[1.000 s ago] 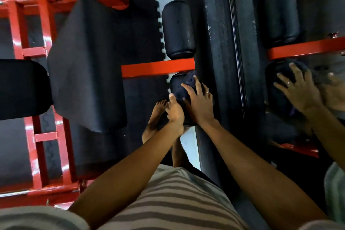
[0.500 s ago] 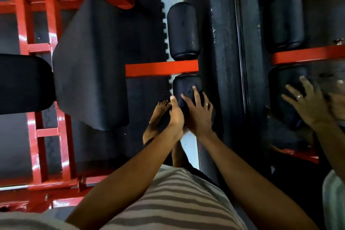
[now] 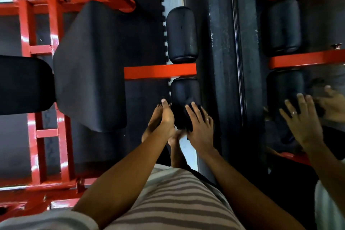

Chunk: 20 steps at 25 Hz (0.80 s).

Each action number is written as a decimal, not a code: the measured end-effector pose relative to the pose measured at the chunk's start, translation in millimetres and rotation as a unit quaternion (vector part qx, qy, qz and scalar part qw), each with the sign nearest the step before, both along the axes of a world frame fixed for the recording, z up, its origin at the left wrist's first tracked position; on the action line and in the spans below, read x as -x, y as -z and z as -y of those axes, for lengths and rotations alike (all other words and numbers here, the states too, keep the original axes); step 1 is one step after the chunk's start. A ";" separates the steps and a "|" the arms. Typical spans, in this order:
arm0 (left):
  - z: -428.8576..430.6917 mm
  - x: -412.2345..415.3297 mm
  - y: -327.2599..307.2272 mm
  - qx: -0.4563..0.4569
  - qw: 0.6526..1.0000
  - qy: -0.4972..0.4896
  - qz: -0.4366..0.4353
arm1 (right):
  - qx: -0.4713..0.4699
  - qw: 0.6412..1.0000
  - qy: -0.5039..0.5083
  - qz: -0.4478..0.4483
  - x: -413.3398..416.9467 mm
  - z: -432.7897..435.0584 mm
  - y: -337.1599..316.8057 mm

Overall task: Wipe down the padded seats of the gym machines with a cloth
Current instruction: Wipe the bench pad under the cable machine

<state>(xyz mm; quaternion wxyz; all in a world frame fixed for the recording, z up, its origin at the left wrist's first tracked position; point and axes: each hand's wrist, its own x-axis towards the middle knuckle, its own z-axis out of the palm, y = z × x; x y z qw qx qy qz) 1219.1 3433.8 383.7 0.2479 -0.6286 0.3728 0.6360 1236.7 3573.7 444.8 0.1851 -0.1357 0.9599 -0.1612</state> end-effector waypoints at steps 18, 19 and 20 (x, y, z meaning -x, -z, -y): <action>33.7 74.8 -108.7 0.045 0.987 0.061 -0.142 | 0.107 0.980 0.165 0.033 105.1 38.6 -25.6; 38.0 82.3 -106.4 0.046 0.985 0.061 -0.155 | 0.116 0.979 0.164 0.033 110.7 42.6 -28.2; 42.4 93.2 -104.3 0.047 0.984 0.059 -0.161 | 0.127 0.977 0.167 0.035 117.9 49.3 -31.5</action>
